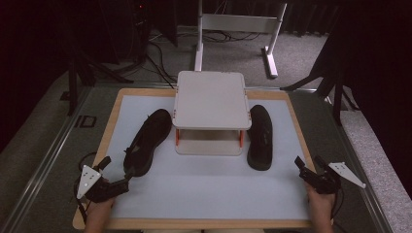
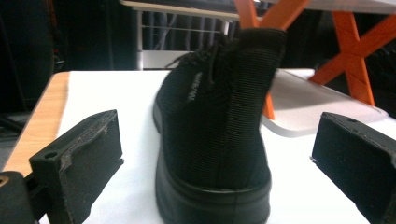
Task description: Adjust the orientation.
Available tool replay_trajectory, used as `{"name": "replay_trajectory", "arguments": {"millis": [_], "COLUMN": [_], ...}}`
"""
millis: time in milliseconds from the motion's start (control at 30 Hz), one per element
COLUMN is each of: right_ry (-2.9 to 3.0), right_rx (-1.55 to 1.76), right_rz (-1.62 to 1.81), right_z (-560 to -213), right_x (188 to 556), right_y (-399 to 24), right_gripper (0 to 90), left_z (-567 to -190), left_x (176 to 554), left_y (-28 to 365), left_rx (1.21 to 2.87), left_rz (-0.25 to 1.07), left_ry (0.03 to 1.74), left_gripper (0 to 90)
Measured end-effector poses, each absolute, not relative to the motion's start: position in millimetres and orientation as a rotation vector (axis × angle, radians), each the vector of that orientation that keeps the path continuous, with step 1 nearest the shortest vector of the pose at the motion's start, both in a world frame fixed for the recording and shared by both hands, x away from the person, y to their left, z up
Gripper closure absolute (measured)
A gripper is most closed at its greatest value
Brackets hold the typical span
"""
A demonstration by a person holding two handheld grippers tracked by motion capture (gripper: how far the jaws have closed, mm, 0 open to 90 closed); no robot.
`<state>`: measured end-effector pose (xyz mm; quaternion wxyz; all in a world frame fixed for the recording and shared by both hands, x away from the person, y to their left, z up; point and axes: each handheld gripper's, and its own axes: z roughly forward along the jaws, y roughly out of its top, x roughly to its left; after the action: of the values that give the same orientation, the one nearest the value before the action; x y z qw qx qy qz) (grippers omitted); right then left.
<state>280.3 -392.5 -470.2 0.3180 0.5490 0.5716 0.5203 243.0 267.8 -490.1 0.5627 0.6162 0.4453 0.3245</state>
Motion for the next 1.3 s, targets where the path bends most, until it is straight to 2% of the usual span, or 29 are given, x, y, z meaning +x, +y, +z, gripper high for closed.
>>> {"name": "replay_trajectory", "arguments": {"millis": [67, 100, 267, 533, 1133, 1267, 1300], "right_ry": [1.550, 1.580, 1.639, 1.645, 1.682, 1.685, 1.684], "right_rx": [1.428, 1.424, 1.359, 1.348, 1.349, 1.352, 1.353], "right_rz": [1.362, 1.363, 1.315, 1.332, 1.324, 1.328, 1.326], "right_z": [-470.1, -470.6, -471.4, -471.1, -472.2, -472.4, -472.4], "right_x": [280.1, 281.0, 281.1, 279.8, 282.0, 282.3, 282.3], "right_y": [-388.4, -386.9, -378.6, -378.2, -376.6, -377.0, -376.7], "right_gripper": [15.1, 11.8, 11.9, 13.5, 14.0, 14.9, 14.9], "left_z": [-489.6, -489.5, -488.0, -482.4, -419.3, -406.1, -399.7], "left_x": [243.0, 242.9, 240.4, 249.0, 292.7, 305.5, 312.8], "left_y": [270.3, 272.3, 279.3, 282.5, 280.0, 274.3, 270.2], "left_rx": [1.443, 1.431, 1.380, 1.442, 1.712, 1.805, 1.874], "left_rz": [0.744, 0.731, 0.700, 0.574, 0.486, 0.455, 0.448], "left_ry": [1.048, 1.056, 1.066, 1.077, 1.087, 1.103, 1.123], "left_gripper": [1.9, 2.0, 3.4, 3.6, 4.5, 4.5, 4.5]}}
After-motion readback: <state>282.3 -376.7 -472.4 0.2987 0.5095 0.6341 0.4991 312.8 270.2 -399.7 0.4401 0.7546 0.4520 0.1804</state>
